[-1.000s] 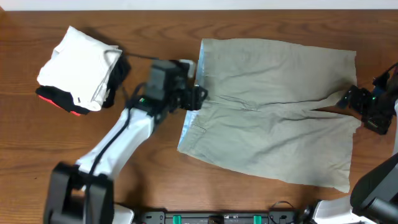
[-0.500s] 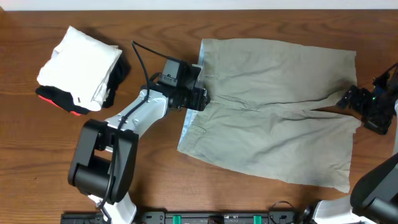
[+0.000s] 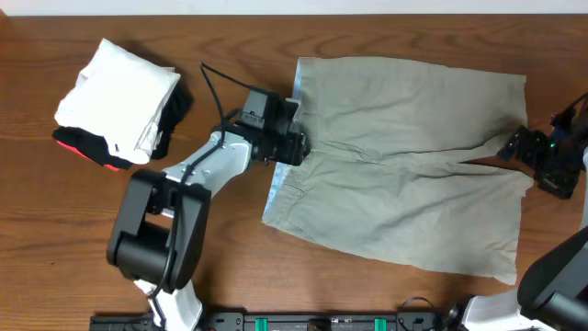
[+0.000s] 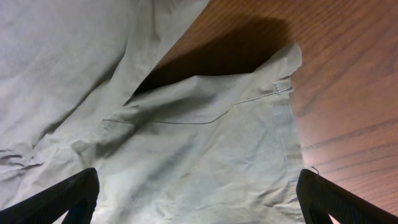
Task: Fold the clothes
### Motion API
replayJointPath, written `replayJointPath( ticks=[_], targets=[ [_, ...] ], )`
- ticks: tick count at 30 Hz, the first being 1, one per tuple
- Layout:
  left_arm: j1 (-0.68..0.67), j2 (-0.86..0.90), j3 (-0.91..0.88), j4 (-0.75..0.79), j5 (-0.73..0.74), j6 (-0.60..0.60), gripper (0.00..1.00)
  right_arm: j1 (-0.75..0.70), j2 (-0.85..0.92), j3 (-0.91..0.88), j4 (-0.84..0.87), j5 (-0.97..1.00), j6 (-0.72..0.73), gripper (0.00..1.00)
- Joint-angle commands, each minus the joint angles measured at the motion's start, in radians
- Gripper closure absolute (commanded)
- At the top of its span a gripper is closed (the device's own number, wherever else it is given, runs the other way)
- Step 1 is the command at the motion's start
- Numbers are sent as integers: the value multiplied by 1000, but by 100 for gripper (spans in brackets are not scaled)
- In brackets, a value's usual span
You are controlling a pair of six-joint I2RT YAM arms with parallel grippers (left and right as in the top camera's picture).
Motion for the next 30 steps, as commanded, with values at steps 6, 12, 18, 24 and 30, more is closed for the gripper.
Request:
replayJointPath(
  ticks=[6, 12, 18, 24, 30],
  targets=[
    [-3, 48, 20, 44, 14, 9, 39, -5, -2, 16, 0, -8, -11, 1],
    [-21, 48, 20, 47, 14, 6, 39, -5, -2, 16, 0, -8, -11, 1],
    [-47, 48, 20, 61, 13, 6, 39, -5, -2, 16, 0, -8, -11, 1],
    [-47, 48, 19, 64, 10, 6, 39, -5, -2, 16, -1, -8, -11, 1],
    [-51, 49, 19, 60, 11, -2, 41, -5, -2, 16, -1, -8, -11, 1]
  ],
)
